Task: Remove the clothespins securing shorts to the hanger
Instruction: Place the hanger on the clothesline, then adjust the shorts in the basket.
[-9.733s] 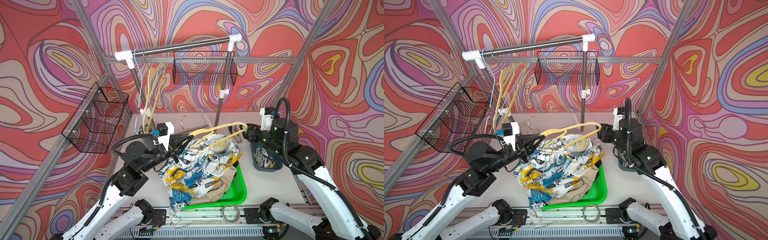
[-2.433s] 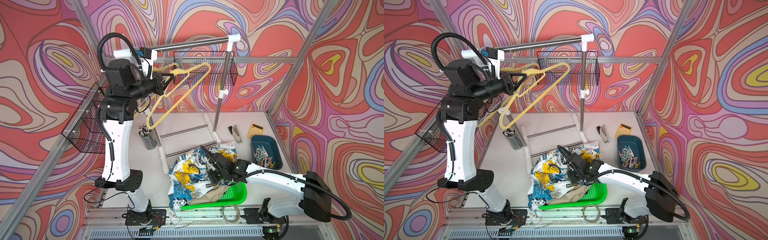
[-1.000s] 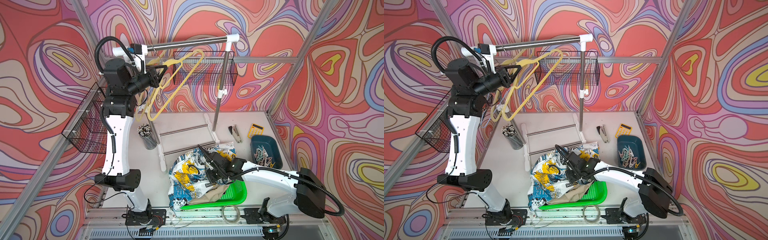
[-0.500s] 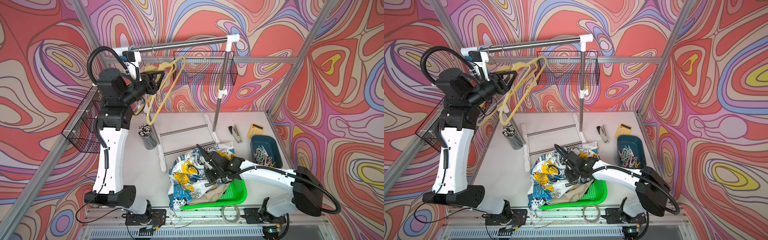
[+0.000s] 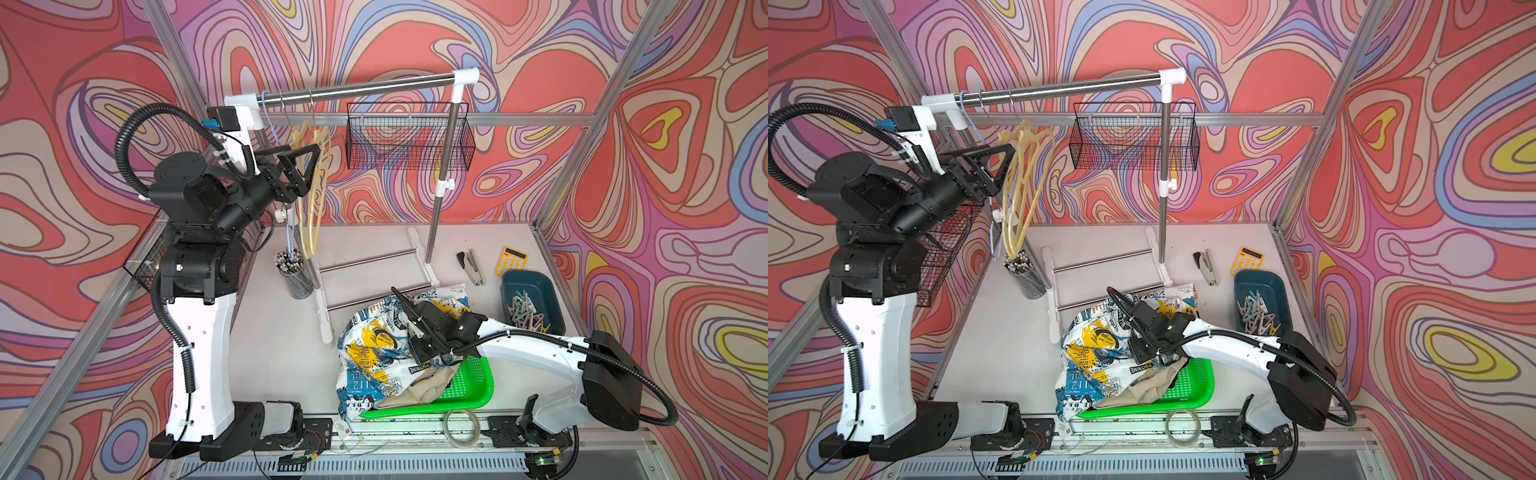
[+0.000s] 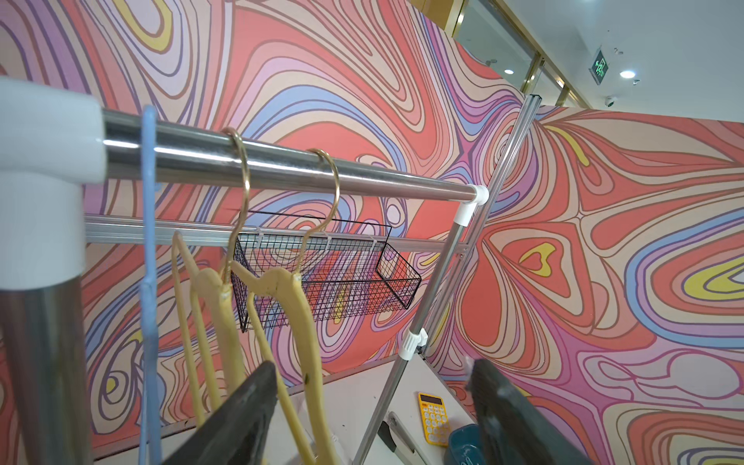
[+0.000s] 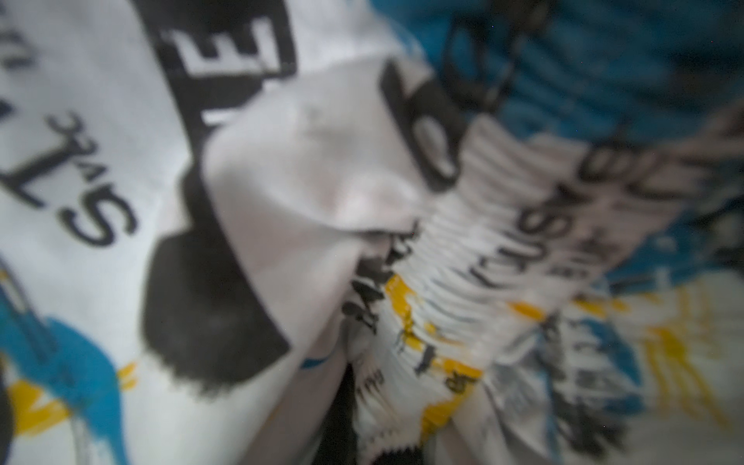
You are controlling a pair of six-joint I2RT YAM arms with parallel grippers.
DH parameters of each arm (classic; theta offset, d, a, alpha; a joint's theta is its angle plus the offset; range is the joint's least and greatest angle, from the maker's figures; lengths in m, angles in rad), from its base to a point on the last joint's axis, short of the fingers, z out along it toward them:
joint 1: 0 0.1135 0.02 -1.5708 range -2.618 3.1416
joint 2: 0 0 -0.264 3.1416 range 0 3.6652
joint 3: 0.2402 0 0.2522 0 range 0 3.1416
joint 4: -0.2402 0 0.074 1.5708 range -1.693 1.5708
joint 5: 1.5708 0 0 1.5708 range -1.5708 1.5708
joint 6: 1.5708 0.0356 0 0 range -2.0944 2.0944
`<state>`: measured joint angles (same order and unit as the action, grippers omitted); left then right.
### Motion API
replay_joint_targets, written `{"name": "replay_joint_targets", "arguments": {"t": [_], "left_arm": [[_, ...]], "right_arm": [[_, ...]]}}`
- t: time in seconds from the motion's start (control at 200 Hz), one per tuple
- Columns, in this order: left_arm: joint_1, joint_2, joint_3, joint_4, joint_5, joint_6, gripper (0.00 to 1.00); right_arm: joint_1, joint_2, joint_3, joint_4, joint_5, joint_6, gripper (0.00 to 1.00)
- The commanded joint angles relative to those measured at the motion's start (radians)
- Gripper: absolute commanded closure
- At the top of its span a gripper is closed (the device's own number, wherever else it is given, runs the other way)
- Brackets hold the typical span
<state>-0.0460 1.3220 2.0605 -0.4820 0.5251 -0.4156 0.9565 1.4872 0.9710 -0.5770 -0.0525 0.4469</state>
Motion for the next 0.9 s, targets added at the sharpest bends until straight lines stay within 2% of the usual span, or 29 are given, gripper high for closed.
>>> {"name": "replay_joint_targets", "arguments": {"t": [0.0,0.13,0.255,0.431,0.516,0.641,0.741,0.896], "left_arm": [[-0.003,-0.067,-0.033,-0.043,-0.041,0.014,0.21],[-0.003,-0.178,-0.106,-0.043,-0.079,0.020,0.21],[-0.003,-0.317,-0.216,-0.050,-0.168,0.050,0.21],[-0.002,-0.494,-0.344,-0.179,-0.284,0.109,0.30],[-0.003,-0.579,-0.454,-0.223,-0.316,0.097,0.38],[-0.013,-0.699,-0.634,-0.279,-0.335,0.071,0.52],[-0.018,-0.786,-0.847,-0.199,-0.277,0.010,0.55],[-0.018,-0.831,-1.112,0.001,-0.228,-0.099,0.75]], "right_arm": [[-0.001,0.022,0.024,0.014,-0.028,-0.009,1.00],[-0.003,0.031,0.031,0.010,-0.032,-0.014,1.00],[-0.014,0.030,0.036,-0.032,-0.002,-0.008,1.00],[-0.049,-0.027,0.022,-0.074,-0.011,0.009,1.00],[-0.053,-0.066,0.034,-0.104,-0.010,0.011,0.93],[-0.057,-0.116,0.080,-0.169,-0.013,0.003,0.61],[-0.060,-0.154,0.103,-0.181,-0.030,-0.006,0.46],[-0.073,-0.184,0.155,-0.216,-0.063,-0.026,0.43]]}}
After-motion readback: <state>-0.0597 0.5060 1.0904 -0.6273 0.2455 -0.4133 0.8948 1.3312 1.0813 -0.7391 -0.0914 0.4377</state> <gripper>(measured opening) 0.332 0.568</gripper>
